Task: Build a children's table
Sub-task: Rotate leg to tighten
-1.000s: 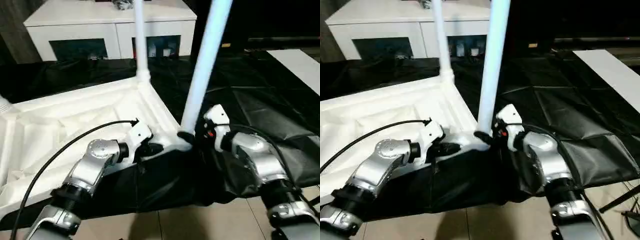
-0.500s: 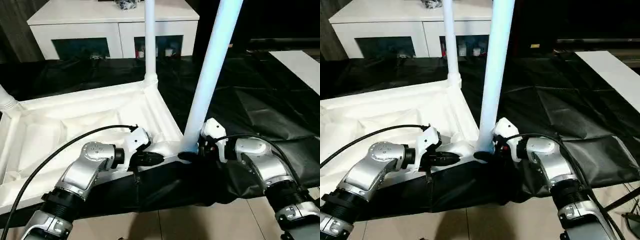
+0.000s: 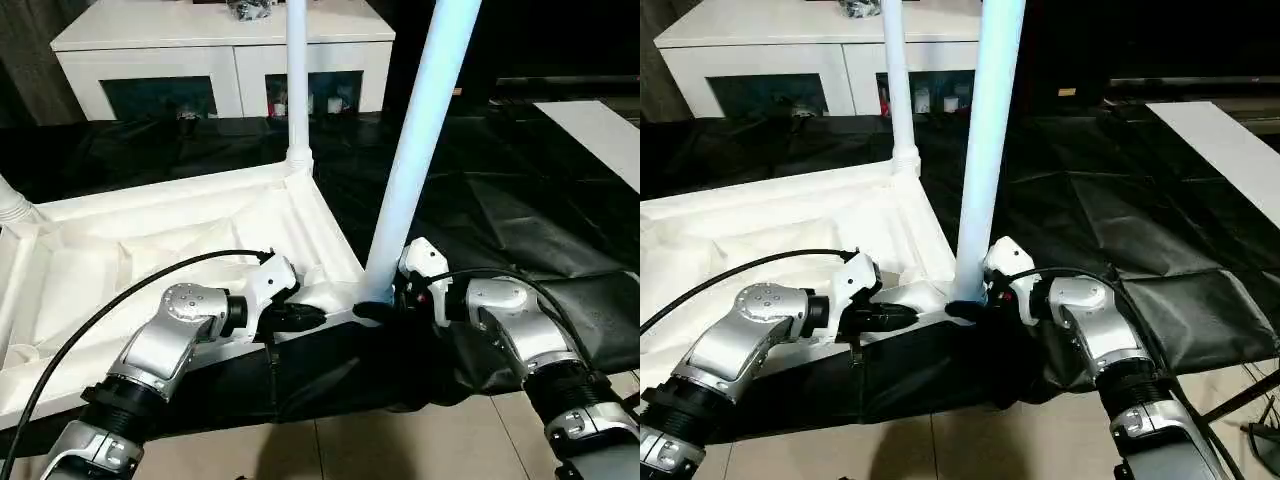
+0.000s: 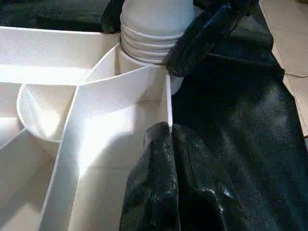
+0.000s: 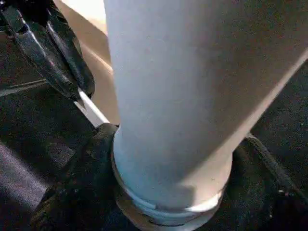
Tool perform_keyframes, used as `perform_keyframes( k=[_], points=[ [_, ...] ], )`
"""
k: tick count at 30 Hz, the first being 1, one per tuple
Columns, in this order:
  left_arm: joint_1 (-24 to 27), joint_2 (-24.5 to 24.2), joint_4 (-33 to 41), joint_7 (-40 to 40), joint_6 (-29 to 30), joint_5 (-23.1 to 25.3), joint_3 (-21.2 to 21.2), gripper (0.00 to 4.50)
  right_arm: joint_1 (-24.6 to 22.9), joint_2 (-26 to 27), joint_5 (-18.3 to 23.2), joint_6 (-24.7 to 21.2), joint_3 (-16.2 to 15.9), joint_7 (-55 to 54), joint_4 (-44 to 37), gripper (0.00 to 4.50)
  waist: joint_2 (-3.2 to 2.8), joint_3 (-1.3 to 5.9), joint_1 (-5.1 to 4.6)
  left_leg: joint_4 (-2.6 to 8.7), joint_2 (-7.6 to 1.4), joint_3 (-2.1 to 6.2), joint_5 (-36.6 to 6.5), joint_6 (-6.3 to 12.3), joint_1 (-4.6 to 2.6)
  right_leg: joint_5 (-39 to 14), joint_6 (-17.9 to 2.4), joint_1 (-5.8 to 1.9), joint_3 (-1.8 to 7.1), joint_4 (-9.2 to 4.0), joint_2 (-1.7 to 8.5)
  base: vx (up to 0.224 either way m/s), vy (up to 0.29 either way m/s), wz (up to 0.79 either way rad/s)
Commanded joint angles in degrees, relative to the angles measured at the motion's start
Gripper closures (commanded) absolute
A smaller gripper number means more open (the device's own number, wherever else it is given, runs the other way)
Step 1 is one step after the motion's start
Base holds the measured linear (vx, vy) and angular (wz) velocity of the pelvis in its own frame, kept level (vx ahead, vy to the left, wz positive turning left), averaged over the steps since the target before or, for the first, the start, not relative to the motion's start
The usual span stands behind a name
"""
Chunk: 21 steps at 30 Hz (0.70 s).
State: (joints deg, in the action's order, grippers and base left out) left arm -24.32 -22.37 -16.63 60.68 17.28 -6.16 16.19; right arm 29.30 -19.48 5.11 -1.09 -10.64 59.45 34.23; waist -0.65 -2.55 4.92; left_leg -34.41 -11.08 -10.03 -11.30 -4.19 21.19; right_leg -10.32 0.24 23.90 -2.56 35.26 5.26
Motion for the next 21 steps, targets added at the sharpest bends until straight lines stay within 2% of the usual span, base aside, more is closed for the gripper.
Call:
perform_keyframes(
  k=[1, 2, 6, 7, 9, 11, 12, 13, 14, 15, 17, 19, 21],
  points=[
    [-0.40, 0.78, -0.13, -0.73, -0.48, 0.64, 0.92, 4.50, -0.04, 1.53, 1.18, 0.04, 1.54, -3.34, 0.61, 1.76, 0.52, 3.72, -0.15, 3.82, -1.48, -0.13, -6.95, 4.77, -0.39, -3.38, -15.99, -3.35, 1.76, -3.13, 2.23, 0.000, 0.000, 0.00],
    [-1.26, 2.38, -2.49, -4.11, -0.13, 1.78, 0.66, 4.50, -0.30, 4.42, 1.01, 0.12, 3.05, -9.81, 2.15, 1.76, 0.44, 3.68, -0.29, 3.92, -1.53, -0.11, -7.31, 4.53, -0.41, -3.97, -16.01, -3.28, 1.74, -3.16, 2.26, 0.000, 0.000, 0.00],
    [-2.90, 4.75, -5.76, -9.01, 0.62, 3.63, 0.64, 4.50, -0.40, 8.29, -0.11, -0.51, 4.39, -19.28, 4.08, 1.76, 0.37, 3.41, -0.53, 4.45, -1.46, 0.05, -11.38, 1.56, -0.80, -10.77, -13.96, -3.13, 1.76, -3.96, 2.29, 0.000, 0.000, 0.00],
    [-3.38, 5.41, -6.61, -10.30, 0.87, 4.13, 0.70, 4.50, -0.29, 9.21, -0.77, -0.59, 4.56, -22.08, 4.65, 1.76, 0.19, 3.34, -0.69, 4.54, -1.43, 0.08, -11.75, 1.24, -0.70, -11.30, -13.69, -2.99, 1.83, -3.99, 2.30, 0.000, 0.000, 0.00],
    [-5.61, 8.37, -10.42, -16.93, 2.14, 6.09, 0.27, 4.50, 0.70, 12.66, -2.69, -1.91, 5.92, -33.15, 7.23, 1.77, 0.14, 3.00, -1.02, 4.92, -1.34, 0.13, -14.51, -0.37, -0.92, -14.80, -12.35, -2.74, 1.85, -4.52, 2.19, 0.000, 0.000, 0.00],
    [-7.20, 10.55, -13.19, -22.00, 3.21, 7.03, -0.61, 4.50, 1.61, 14.95, -3.64, -2.79, 7.25, -39.85, 9.03, 1.77, 0.21, 2.99, -1.29, 5.13, -1.27, 0.39, -16.99, -1.36, -1.16, -18.32, -11.19, -2.83, 1.76, -4.85, 2.35, 0.000, 0.000, 0.00],
    [-7.71, 11.27, -14.08, -23.65, 3.65, 7.17, -1.05, 4.50, 1.91, 15.66, -3.64, -3.10, 7.70, -41.52, 9.55, 1.77, 0.08, 2.75, -1.61, 5.22, -1.19, 0.36, -19.13, -1.71, -1.34, -20.91, -10.43, -2.44, 1.82, -5.27, 2.27, 0.000, 0.000, 0.00],
    [-8.80, 12.74, -16.18, -27.00, 4.11, 7.54, -1.93, 4.50, 2.69, 17.26, -3.69, -3.57, 8.58, -45.35, 10.74, 1.77, 0.04, 2.81, -1.52, 5.23, -1.22, 0.48, -19.92, -1.84, -1.60, -21.77, -10.12, -2.40, 1.80, -5.45, 2.35, 0.000, 0.000, 0.00],
    [-10.39, 14.74, -19.37, -31.79, 4.26, 8.08, -3.09, 4.50, 4.03, 19.79, -2.81, -4.25, 10.15, -50.15, 12.55, 1.77, 0.10, 2.80, -1.60, 5.26, -1.09, 0.47, -20.88, -2.09, -1.72, -22.12, -9.72, -2.14, 1.89, -5.64, 2.21, 0.000, 0.000, 0.00],
    [-10.78, 15.20, -20.26, -32.88, 4.01, 8.19, -3.32, 4.50, 4.46, 20.50, -2.49, -4.39, 10.49, -51.31, 13.04, 1.77, 0.09, 2.82, -1.64, 5.30, -1.04, 0.49, -21.06, -2.12, -1.70, -22.19, -9.56, -2.11, 1.91, -5.63, 2.20, 0.000, 0.000, 0.00],
    [-12.28, 16.96, -23.67, -36.67, 2.99, 8.43, -4.28, 4.50, 6.22, 23.04, -2.39, -4.82, 10.80, -55.26, 14.96, 1.77, 0.09, 2.95, -1.63, 5.37, -0.97, 0.58, -20.68, -2.09, -1.59, -20.89, -9.14, -2.24, 1.86, -5.62, 2.16, 0.000, 0.000, 0.00],
    [-12.67, 17.34, -24.55, -37.10, 2.59, 8.54, -4.33, 4.50, 6.65, 23.74, -2.83, -4.28, 10.16, -55.05, 15.24, 1.77, 0.20, 3.11, -1.57, 5.41, -0.96, 0.64, -19.60, -1.66, -1.18, -18.74, -9.01, -2.62, 1.84, -5.43, 2.26, 0.000, 0.000, 0.00],
    [-13.16, 17.71, -25.38, -36.17, 1.98, 8.45, -4.31, 4.50, 6.48, 24.90, -2.38, -1.46, 9.18, -50.55, 13.40, 1.21, 0.45, 3.29, -1.35, 5.21, -0.99, 0.41, -16.95, -0.53, -0.99, -15.27, -9.42, -2.80, 1.94, -5.18, 2.38, 0.000, 0.000, 0.00]
  ],
)
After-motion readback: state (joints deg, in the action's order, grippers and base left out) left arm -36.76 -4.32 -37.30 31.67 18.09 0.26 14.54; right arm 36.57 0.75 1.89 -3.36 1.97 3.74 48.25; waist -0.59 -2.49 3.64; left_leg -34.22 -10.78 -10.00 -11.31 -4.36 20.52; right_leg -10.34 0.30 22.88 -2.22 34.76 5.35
